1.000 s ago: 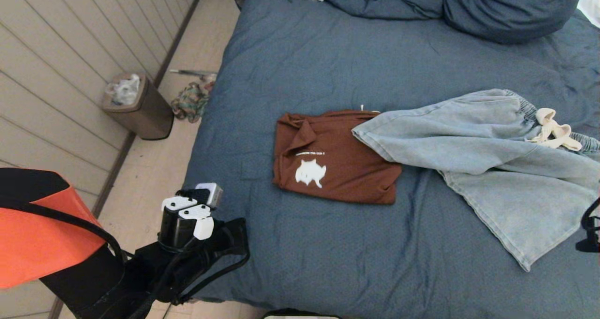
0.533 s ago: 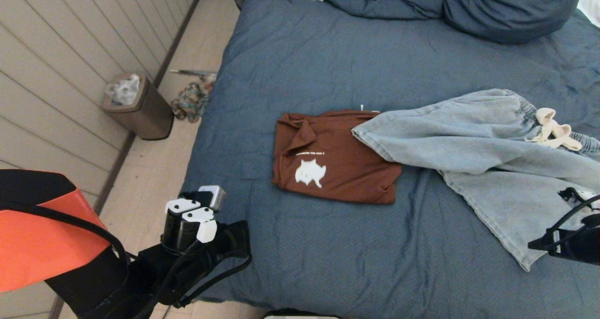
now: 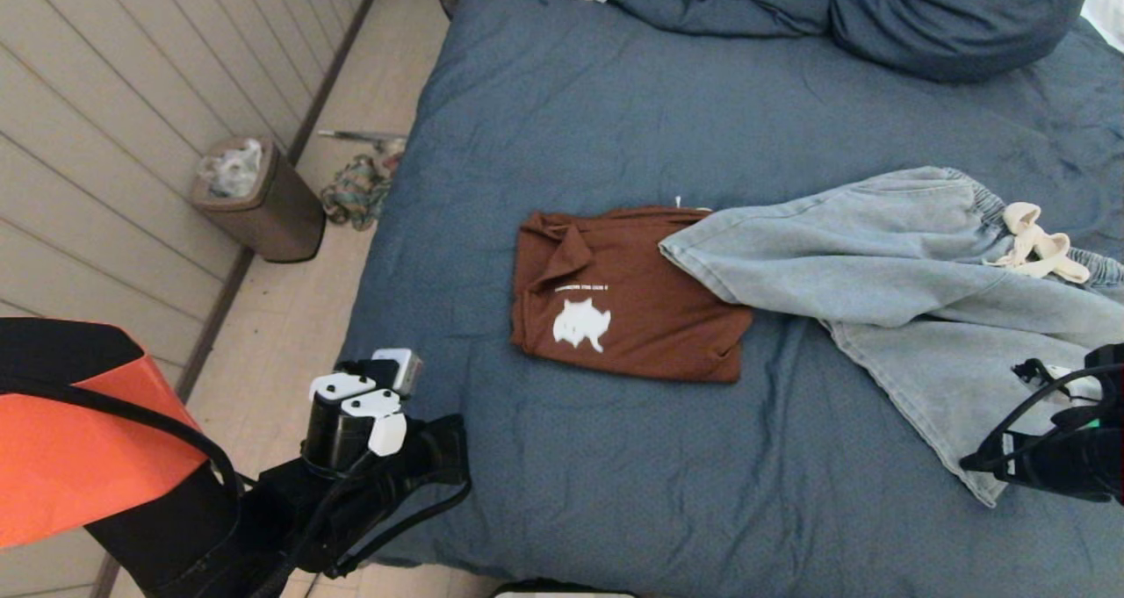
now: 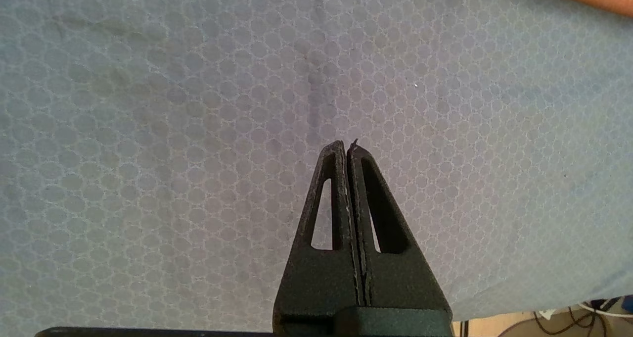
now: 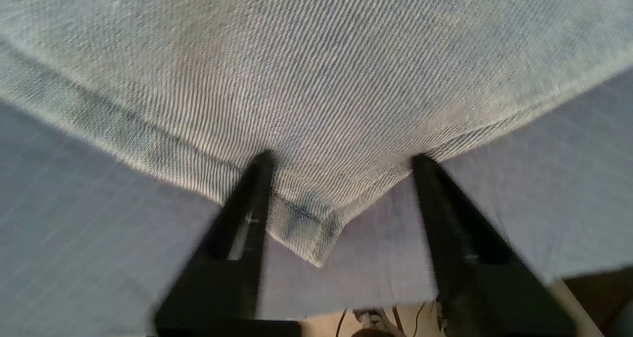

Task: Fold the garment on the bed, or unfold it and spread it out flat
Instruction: Unford the blue shorts

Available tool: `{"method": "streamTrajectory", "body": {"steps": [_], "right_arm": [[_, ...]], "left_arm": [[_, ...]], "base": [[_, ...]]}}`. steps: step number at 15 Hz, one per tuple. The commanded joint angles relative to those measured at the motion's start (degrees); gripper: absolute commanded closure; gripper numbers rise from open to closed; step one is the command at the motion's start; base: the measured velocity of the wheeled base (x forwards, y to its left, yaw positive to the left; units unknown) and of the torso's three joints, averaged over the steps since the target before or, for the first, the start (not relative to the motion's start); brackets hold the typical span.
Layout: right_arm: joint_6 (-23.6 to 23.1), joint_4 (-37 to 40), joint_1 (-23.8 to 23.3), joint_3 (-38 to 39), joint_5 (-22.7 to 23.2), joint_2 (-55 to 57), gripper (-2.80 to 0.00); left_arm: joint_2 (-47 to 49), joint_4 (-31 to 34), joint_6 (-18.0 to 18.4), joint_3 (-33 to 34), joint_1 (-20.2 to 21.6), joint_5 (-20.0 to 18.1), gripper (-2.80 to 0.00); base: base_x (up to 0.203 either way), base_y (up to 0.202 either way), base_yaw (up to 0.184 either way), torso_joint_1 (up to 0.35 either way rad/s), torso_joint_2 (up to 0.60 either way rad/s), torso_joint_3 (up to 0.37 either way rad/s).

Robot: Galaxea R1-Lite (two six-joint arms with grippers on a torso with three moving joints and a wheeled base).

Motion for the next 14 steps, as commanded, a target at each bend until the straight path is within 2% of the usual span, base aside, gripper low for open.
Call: {"method": "streamTrajectory", "body": {"steps": [1,5,7,9,11,14], "right_arm": [[-0.17,-2.18,-0.31,0.72,0.01,2.74,0.0],[-0.09,-2.28,-1.3,0.98,-0.15,1.93,0.0],[-0.94,-1.99,-4.4,1.73,-0.24,0.11,0.0],[-3.41,-1.55,-9.48,3.46,-0.41,-2.97,0.0],[-5.85,-0.83,-15.22,6.84,-1.65,-5.09,0.0],[-7.73,-0.46,-23.6,8.22,-2.14,-5.16,0.0]], "left_arm": [[0.34,-0.38,-0.15,0.0,-0.01,0.01,0.0],[0.86,-0.38,-0.15,0.0,-0.36,0.1,0.0],[0.95,-0.38,-0.15,0.1,-0.47,0.1,0.0],[0.86,-0.84,-0.15,0.73,-1.53,0.28,0.0],[0.95,-4.08,0.14,1.76,-1.82,0.45,0.0],[0.78,-5.48,0.29,2.55,-2.32,0.45,0.0]], "base": [[0.0,0.0,0.0,0.0,0.0,0.0],[0.0,0.0,0.0,0.0,0.0,0.0],[0.0,0.0,0.0,0.0,0.0,0.0],[0.0,0.0,0.0,0.0,0.0,0.0],[0.0,0.0,0.0,0.0,0.0,0.0],[0.0,0.0,0.0,0.0,0.0,0.0]]}}
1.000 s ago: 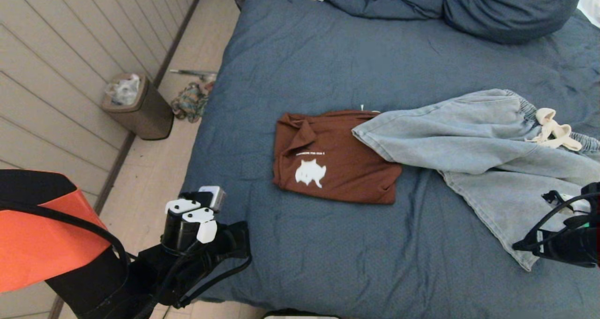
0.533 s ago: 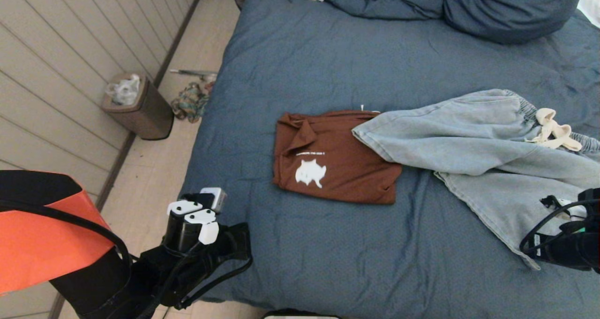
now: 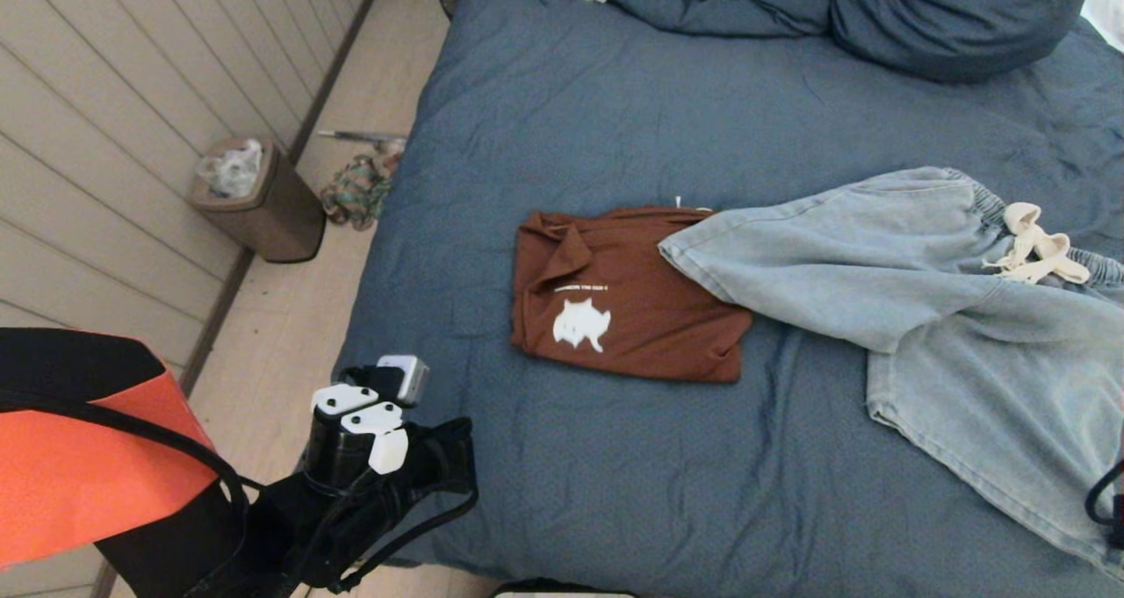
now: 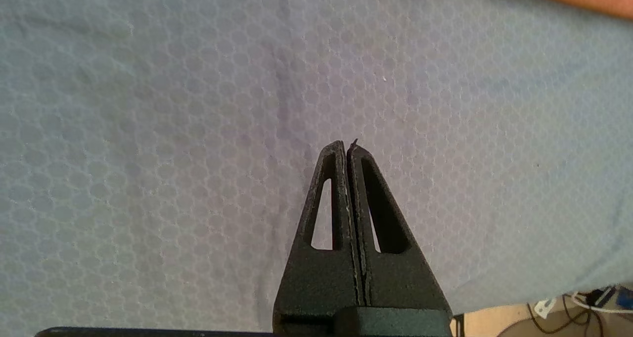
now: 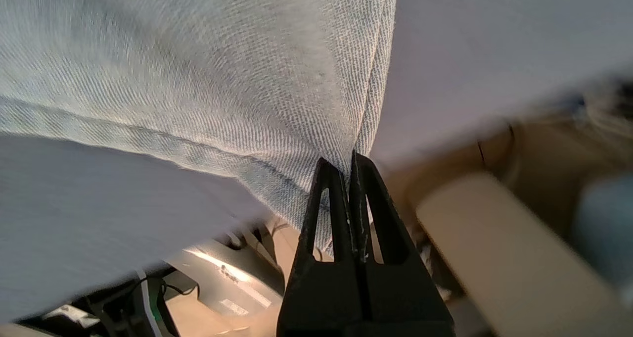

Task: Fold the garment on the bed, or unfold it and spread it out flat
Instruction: Unford the blue shorts

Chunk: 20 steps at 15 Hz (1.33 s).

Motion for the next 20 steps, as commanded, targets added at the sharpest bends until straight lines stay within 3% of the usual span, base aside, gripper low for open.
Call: {"method": "streamTrajectory", "body": {"steps": [1,5,11,18,19,20], "right_arm": [[-0.84,-0.13,-6.14,0.61,0.01,0.3,0.0],[-1.7,-0.53,-11.01,-2.15,-4.44,6.5,0.0],[-2.46,-0.02,-20.27,-15.58,-7.54,17.92,0.0],[-3.7,-0.01,-20.66,-16.1,-7.56,18.65,0.0],[-3.74,-0.01,-20.73,-16.17,-7.56,18.49,-2.8],[-3.81,-0.01,-20.78,-16.19,-7.11,18.36,-2.8]], "left_arm": [[-0.11,-0.47,-0.15,0.37,-0.44,0.15,0.0],[-0.27,-0.96,-0.06,0.99,-0.8,0.17,0.0],[0.15,-0.96,-0.05,1.08,-1.23,0.1,0.0],[0.94,-0.96,-0.06,0.99,-1.5,0.1,0.0],[0.94,-0.96,-0.06,0.99,-1.5,0.1,0.0],[0.94,-0.96,-0.06,0.99,-1.5,0.1,0.0]], "base": [[0.0,0.0,0.0,0.0,0.0,0.0],[0.0,0.0,0.0,0.001,0.0,0.009],[0.0,0.0,0.0,0.0,0.0,0.0],[0.0,0.0,0.0,0.0,0.0,0.0],[0.0,0.0,0.0,0.0,0.0,0.0],[0.0,0.0,0.0,0.0,0.0,0.0]]}}
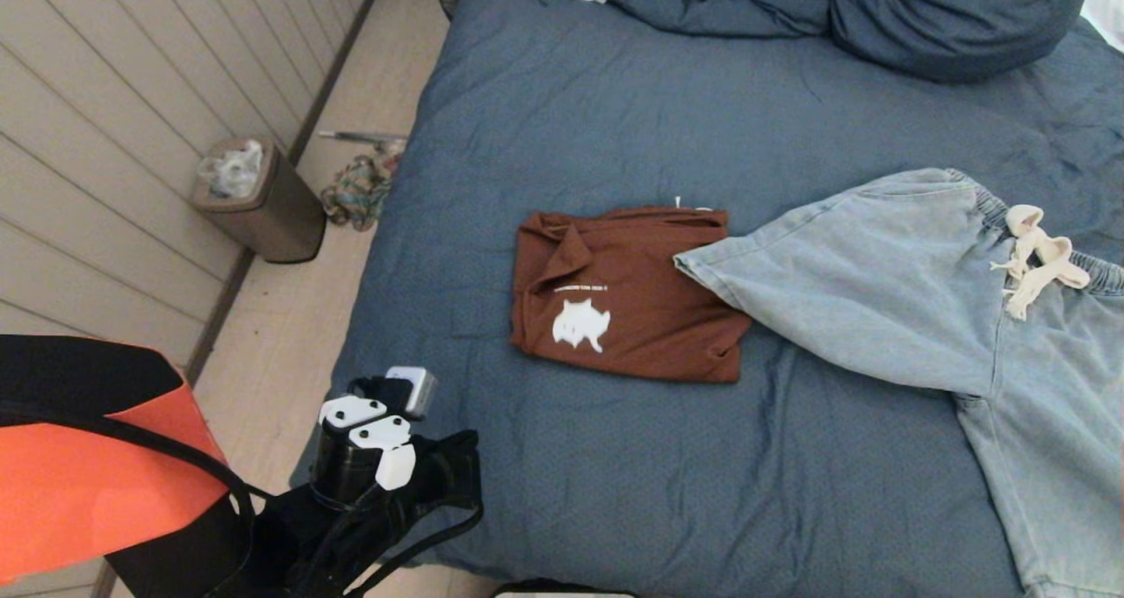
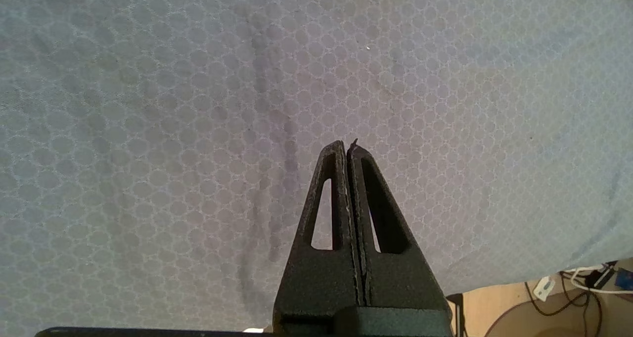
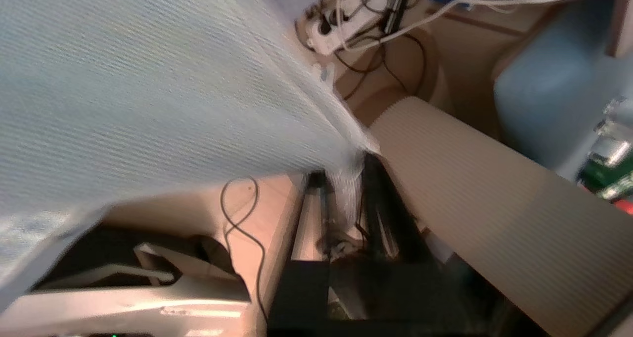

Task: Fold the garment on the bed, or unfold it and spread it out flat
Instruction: Unford the blue shorts

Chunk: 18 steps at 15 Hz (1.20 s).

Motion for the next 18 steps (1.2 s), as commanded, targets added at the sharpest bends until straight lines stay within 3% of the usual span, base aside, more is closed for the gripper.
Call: {"method": "streamTrajectory", "body": {"steps": [1,3,6,8,10,11,15,18], "right_arm": [[-0.12,-0.09,-0.11,0.09,1.29,-0.42,-2.8],[-0.04,0.09,-0.25,0.47,5.22,-1.87,-2.8],[-0.04,3.07,-0.19,2.57,15.23,-10.67,-2.8],[0.04,10.18,1.06,2.75,20.34,-19.5,-2.8],[1.0,19.11,6.42,1.82,23.75,-29.15,-2.8],[2.51,22.9,11.93,1.3,24.71,-33.17,0.0],[10.4,28.62,37.44,1.27,25.46,-42.05,0.0],[17.12,29.53,58.2,1.49,19.78,-42.96,0.0]], "left_arm": [[0.15,-0.41,-0.15,0.0,0.0,0.1,0.0],[0.15,-0.41,-0.15,0.0,0.0,0.1,0.0],[0.15,-0.41,-0.15,0.0,-0.09,0.1,0.0],[0.15,-0.41,-0.15,0.0,-0.09,0.1,0.0],[0.15,-0.41,-0.15,0.0,-0.09,0.1,0.0],[0.23,-0.32,-0.24,0.0,-0.09,0.1,0.0],[1.2,-0.41,-0.24,-0.44,-0.09,0.17,0.0],[1.45,-0.5,-0.24,-0.53,-0.02,0.19,0.0]], "base": [[0.0,0.0,0.0,0.0,0.0,0.0],[0.0,0.0,0.0,0.0,0.0,0.0],[0.0,0.0,0.0,0.0,0.0,0.0],[0.0,0.0,0.0,0.0,0.0,0.0],[0.0,0.0,0.0,0.0,0.0,0.0],[0.0,0.0,0.0,0.0,0.0,0.0],[0.0,0.0,0.0,0.0,0.0,0.0],[0.0,0.0,0.0,0.0,0.0,0.0]]}}
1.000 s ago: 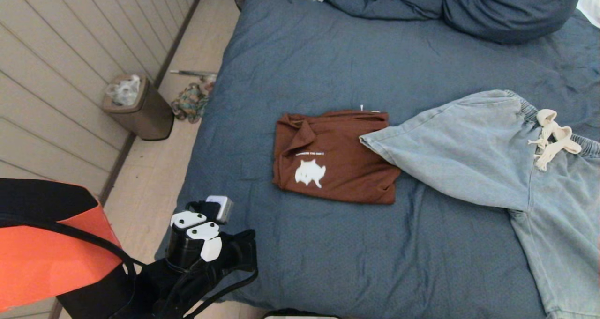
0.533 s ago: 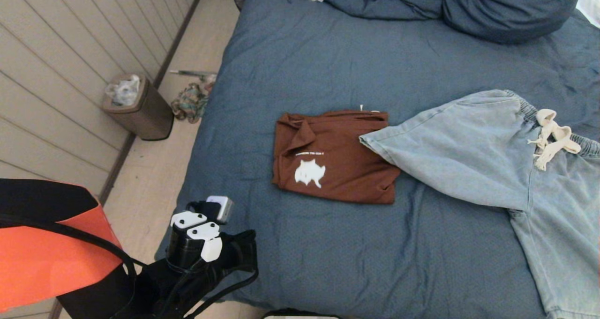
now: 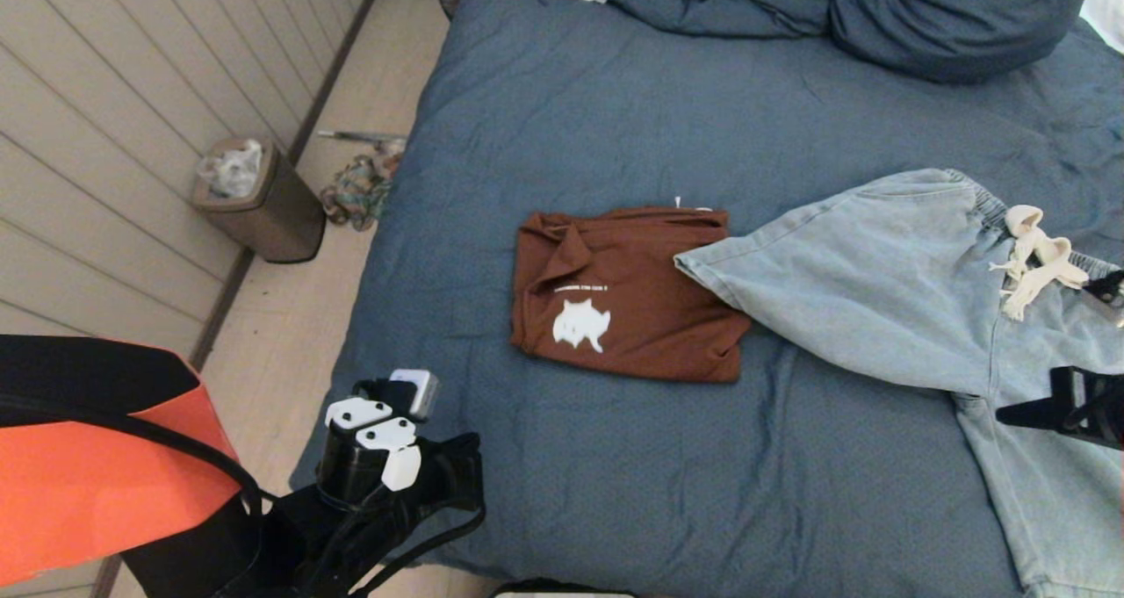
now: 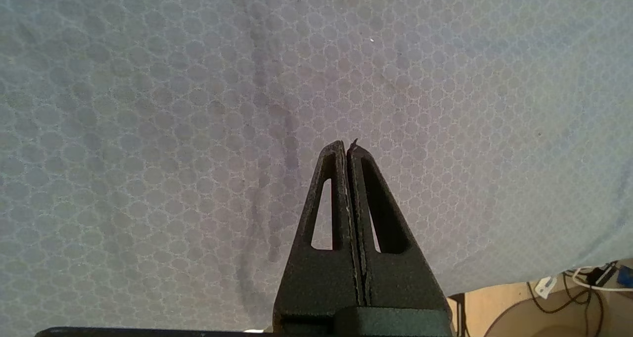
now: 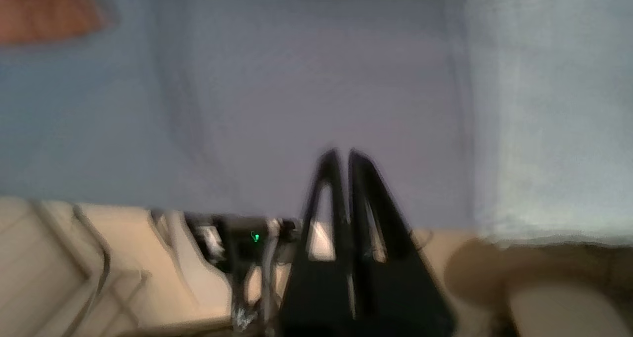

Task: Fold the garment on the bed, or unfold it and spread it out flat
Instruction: Unford the blue shorts

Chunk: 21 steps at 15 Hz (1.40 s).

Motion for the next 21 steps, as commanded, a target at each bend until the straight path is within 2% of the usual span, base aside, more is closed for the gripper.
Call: {"method": "streamTrajectory", "body": {"steps": [1,2,3,5,9,10,13,15,19,21], "right_arm": [[4.85,-0.42,15.61,0.15,-5.9,-1.53,0.0],[7.03,-2.58,20.38,0.51,-10.75,0.25,0.0],[8.12,-6.54,22.83,0.76,-14.98,3.16,0.0],[6.17,-11.58,24.54,0.51,-19.47,6.75,0.0],[3.35,-12.77,25.39,-0.12,-26.9,13.78,0.0],[3.28,-13.51,25.49,-1.2,-27.58,15.5,0.0],[3.66,-19.69,26.22,-3.25,-28.57,21.77,0.0],[5.31,-22.92,26.22,-6.95,-29.5,24.59,0.0],[9.0,-23.01,26.42,-14.84,-29.87,27.09,0.0],[10.69,-22.71,26.27,-19.69,-30.22,29.2,0.0]], "left_arm": [[0.5,-0.35,-0.14,-0.18,0.05,0.08,0.0],[1.35,-0.35,-0.14,-0.4,0.07,0.08,0.0],[2.29,-0.51,-0.18,-0.59,0.06,0.09,0.0],[5.11,-1.99,-0.08,-0.92,0.02,0.16,0.0],[5.67,-2.46,-0.05,-1.94,0.08,0.25,0.0],[5.35,-2.46,-0.05,-1.94,0.14,0.46,0.0],[4.53,-3.01,0.07,-2.89,0.99,4.12,0.0],[2.59,-5.22,0.21,-3.0,1.71,4.65,0.0],[-6.72,-4.69,1.0,-2.99,2.79,7.58,0.0],[-15.2,-0.38,1.8,-2.73,4.08,8.36,0.0]], "base": [[0.0,0.0,0.0,0.0,0.0,0.0],[0.0,0.0,0.0,0.0,0.0,0.0],[0.0,0.0,0.0,0.0,0.0,0.0],[0.0,0.0,0.0,0.0,0.0,0.0],[0.0,0.0,0.0,0.0,0.0,0.0],[0.0,0.0,0.0,0.0,0.0,0.0],[0.0,0.0,0.0,0.0,0.0,0.0],[0.0,0.0,0.0,0.0,0.0,0.0],[0.0,0.0,0.0,0.0,0.0,0.0],[0.0,0.0,0.0,0.0,0.0,0.0]]}}
